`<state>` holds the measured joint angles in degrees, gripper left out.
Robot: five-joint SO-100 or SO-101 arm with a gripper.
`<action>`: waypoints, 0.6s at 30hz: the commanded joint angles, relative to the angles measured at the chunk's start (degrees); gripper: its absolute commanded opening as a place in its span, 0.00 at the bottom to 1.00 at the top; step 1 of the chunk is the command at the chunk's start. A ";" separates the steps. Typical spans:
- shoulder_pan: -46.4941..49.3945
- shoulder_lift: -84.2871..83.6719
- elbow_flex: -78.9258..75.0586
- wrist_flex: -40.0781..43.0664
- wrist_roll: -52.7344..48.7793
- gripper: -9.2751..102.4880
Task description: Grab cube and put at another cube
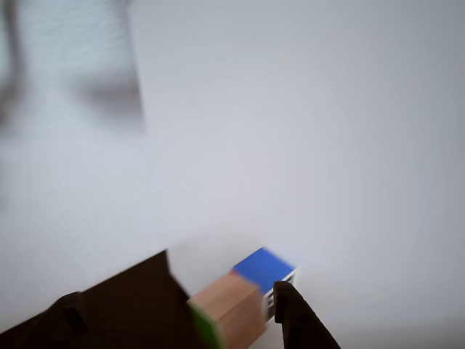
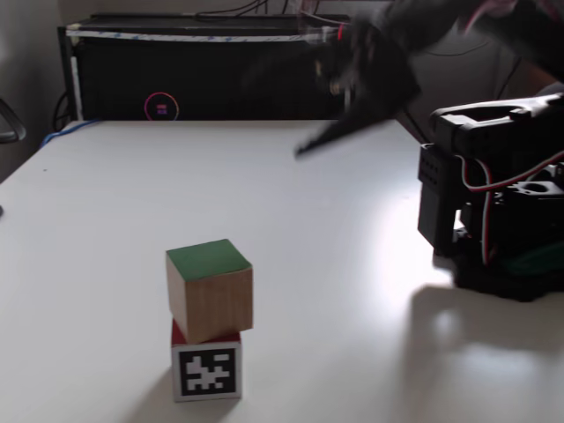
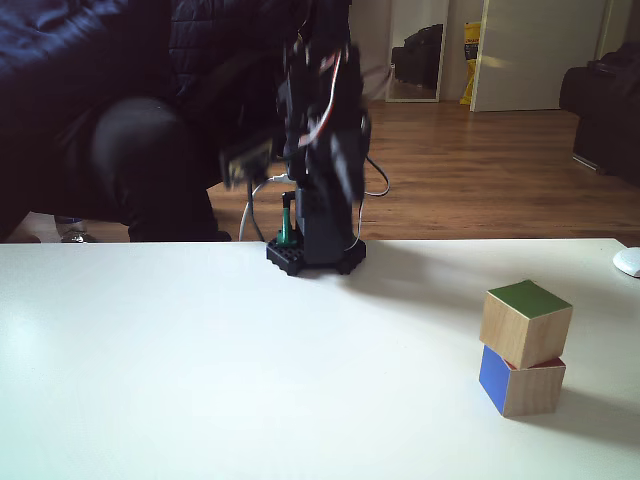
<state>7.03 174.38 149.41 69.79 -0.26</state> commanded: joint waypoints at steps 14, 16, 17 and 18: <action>0.44 14.06 20.74 4.04 -2.72 0.08; 0.53 14.06 20.74 4.04 -3.52 0.08; 0.44 14.06 20.74 4.04 -4.22 0.08; 0.44 14.06 20.74 4.04 -4.66 0.08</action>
<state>7.91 188.17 170.60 73.65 -3.78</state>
